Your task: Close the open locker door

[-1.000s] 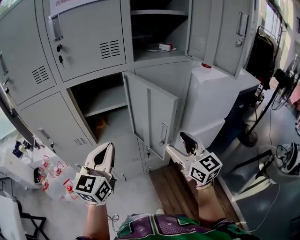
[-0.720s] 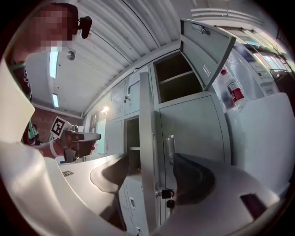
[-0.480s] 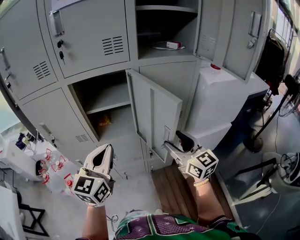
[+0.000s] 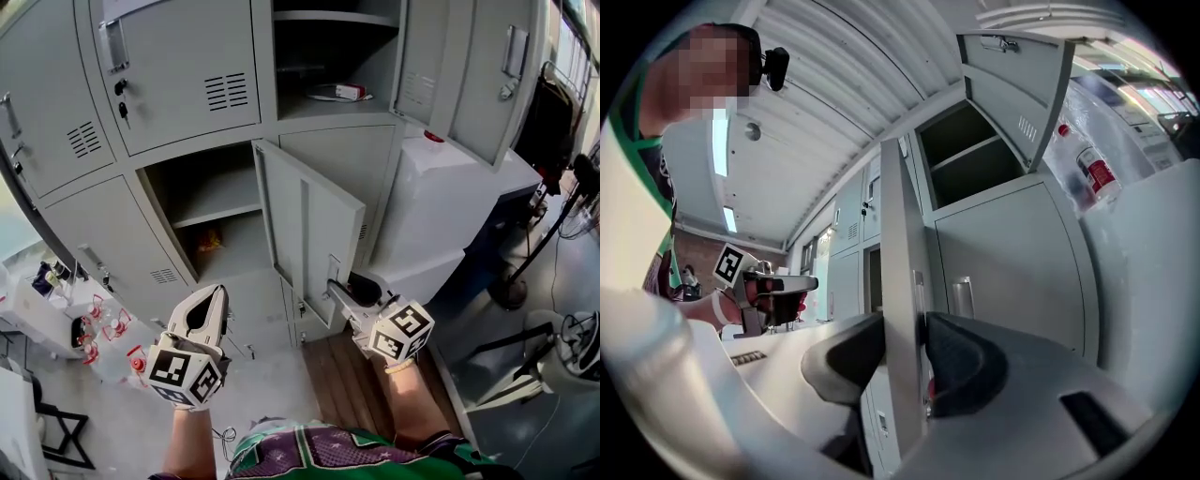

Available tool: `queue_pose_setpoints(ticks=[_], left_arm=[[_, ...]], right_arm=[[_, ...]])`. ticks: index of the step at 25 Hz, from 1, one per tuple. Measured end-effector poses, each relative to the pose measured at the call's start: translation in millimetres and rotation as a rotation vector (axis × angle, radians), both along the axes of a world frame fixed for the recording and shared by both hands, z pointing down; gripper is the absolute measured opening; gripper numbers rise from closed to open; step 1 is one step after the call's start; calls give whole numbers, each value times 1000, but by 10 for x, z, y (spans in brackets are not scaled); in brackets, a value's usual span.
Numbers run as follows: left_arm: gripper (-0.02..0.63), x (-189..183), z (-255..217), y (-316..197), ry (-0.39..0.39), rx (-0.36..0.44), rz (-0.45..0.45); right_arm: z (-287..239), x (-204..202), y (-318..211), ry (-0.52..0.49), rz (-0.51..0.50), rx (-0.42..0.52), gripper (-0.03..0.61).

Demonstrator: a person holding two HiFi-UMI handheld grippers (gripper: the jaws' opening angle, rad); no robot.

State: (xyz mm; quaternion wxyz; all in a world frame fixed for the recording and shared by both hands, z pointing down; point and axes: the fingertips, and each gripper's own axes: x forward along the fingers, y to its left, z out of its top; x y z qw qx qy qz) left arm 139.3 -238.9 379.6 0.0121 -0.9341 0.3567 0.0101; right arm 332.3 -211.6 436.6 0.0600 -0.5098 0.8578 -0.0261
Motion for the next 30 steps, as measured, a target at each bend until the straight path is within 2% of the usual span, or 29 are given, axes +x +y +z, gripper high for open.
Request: queue_pose_setpoints(ticks=[10, 20, 30], left_arm=[[21, -21, 35, 62, -12, 3, -15], [21, -227, 71, 124, -29, -4, -74], [21, -581, 107, 60, -43, -26, -125]], right_arm=[[-3, -140, 58, 20, -57, 21, 140], [-15, -603, 146, 32, -258, 59, 147], [-22, -997, 96, 19, -353, 70, 144]])
